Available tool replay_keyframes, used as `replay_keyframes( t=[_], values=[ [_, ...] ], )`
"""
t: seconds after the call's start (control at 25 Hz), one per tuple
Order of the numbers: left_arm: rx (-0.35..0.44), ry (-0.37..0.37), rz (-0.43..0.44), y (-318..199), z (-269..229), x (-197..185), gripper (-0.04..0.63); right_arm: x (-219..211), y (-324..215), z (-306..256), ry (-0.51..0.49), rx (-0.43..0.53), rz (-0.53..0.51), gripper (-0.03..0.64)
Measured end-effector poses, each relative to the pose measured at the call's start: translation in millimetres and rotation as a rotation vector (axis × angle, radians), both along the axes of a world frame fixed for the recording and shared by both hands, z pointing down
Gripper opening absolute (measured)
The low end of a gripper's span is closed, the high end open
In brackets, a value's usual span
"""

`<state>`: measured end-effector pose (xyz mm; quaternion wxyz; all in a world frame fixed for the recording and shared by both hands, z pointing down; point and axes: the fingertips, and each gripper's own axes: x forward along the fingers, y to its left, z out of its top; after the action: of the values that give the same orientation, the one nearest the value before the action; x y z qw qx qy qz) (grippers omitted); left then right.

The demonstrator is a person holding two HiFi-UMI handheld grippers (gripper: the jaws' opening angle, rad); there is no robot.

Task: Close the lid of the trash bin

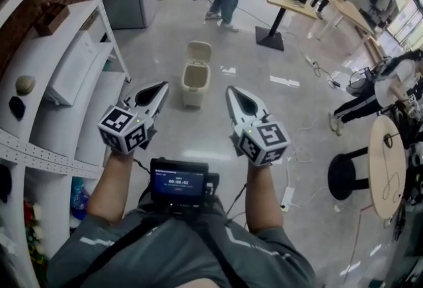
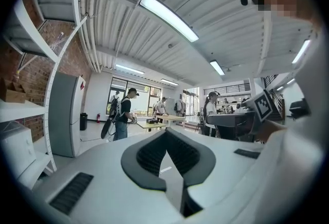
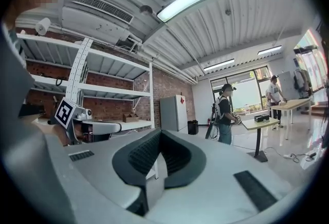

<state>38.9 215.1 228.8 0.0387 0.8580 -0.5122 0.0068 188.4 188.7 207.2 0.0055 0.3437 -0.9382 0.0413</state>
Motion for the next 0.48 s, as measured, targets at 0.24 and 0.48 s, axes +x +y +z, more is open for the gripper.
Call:
replay_keyframes(
  t=[0.24,0.48],
  values=[
    [-0.008,0.036,0.021,-58,13,-26,-0.005,-24,-56,12,0.02,-0.022,0.032,0.011],
    [-0.009,0.046,0.045,-119,13,-61,-0.005,-63,-110,13,0.055,-0.028,0.043,0.011]
  ],
)
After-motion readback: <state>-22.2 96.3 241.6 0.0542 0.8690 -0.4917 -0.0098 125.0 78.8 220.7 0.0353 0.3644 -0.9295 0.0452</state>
